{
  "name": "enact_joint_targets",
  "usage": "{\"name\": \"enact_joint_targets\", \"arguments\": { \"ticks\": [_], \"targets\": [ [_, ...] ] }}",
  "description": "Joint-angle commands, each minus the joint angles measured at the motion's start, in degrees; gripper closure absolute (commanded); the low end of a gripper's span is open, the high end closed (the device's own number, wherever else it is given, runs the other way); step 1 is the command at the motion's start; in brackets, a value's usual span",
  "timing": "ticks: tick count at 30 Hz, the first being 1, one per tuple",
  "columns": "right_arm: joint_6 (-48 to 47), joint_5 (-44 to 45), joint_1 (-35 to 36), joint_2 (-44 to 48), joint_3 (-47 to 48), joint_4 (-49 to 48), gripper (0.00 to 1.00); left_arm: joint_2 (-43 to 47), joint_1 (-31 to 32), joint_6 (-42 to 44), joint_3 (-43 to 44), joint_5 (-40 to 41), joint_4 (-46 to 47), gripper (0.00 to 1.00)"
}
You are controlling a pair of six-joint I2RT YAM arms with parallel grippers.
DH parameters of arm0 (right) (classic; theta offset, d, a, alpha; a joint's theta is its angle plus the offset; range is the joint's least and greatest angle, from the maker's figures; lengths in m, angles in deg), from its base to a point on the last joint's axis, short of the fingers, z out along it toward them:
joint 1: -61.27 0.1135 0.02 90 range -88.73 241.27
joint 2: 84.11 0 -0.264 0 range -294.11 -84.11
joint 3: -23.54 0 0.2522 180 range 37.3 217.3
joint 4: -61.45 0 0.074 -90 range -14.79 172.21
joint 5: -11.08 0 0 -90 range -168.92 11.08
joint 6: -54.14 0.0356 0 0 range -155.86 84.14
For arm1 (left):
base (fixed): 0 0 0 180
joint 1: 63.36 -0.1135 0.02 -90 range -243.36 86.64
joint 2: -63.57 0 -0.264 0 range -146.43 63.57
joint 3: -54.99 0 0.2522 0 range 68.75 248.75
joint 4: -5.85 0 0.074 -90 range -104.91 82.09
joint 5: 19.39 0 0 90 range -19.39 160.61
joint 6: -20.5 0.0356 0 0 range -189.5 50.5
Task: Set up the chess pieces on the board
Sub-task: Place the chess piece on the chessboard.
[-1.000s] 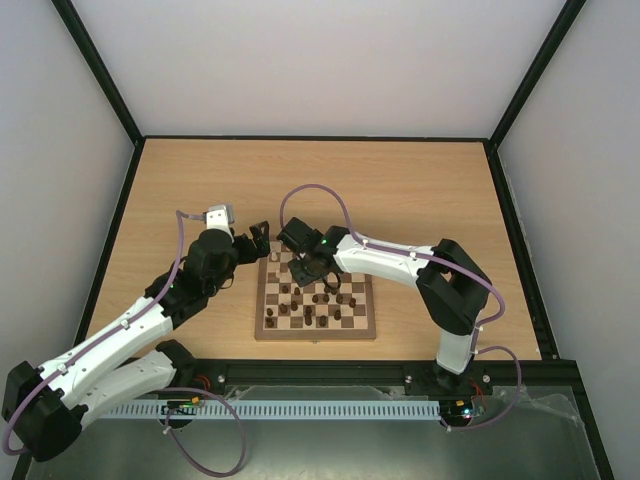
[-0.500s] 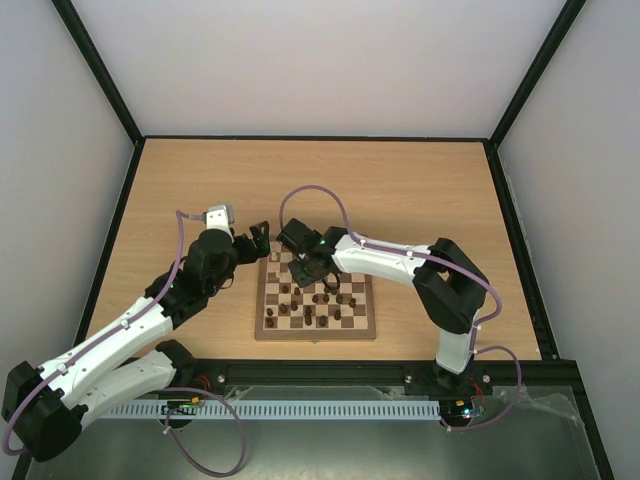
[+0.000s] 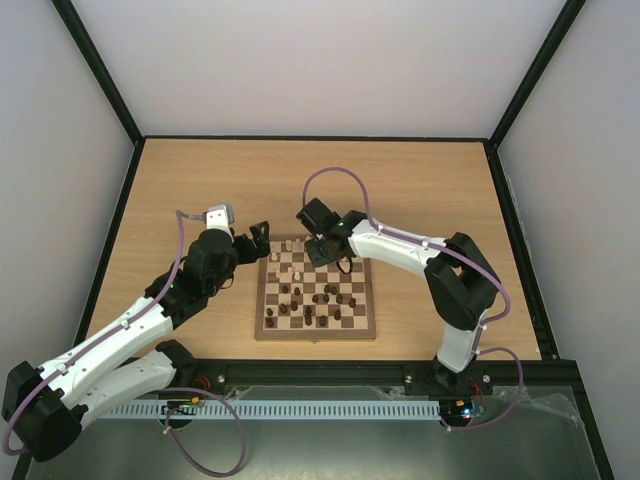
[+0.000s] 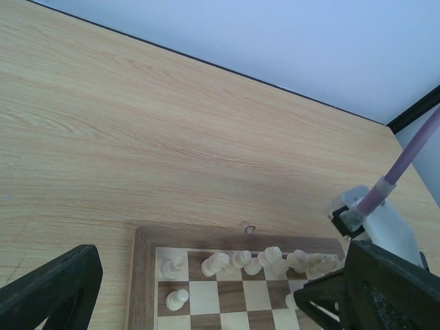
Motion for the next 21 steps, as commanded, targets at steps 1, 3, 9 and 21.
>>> {"name": "enact_joint_targets", "arguments": {
  "ticks": [1,3,9,21],
  "targets": [
    [0.34,0.51,-1.24,1.38,-1.32,1.0,0.85,0.44,-0.25,0.4,-0.33,0.9,1.18,0.0],
    [0.27,0.15,-1.39,0.92,-1.34,0.73,0.85,0.43,-0.25,0.36,-0.33,0.96,1.22,0.01],
    [0.15,-0.48,-1.62,0.22,-1.49,0.07,0.85,0.37,-0.25,0.4,-0.38,1.05,1.18,0.01],
    [-0.14,-0.98,-1.81,-1.64,-0.93,-1.01,0.85,0.48,-0.25,0.41,-0.33,1.08,1.1,0.0]
  ]
}}
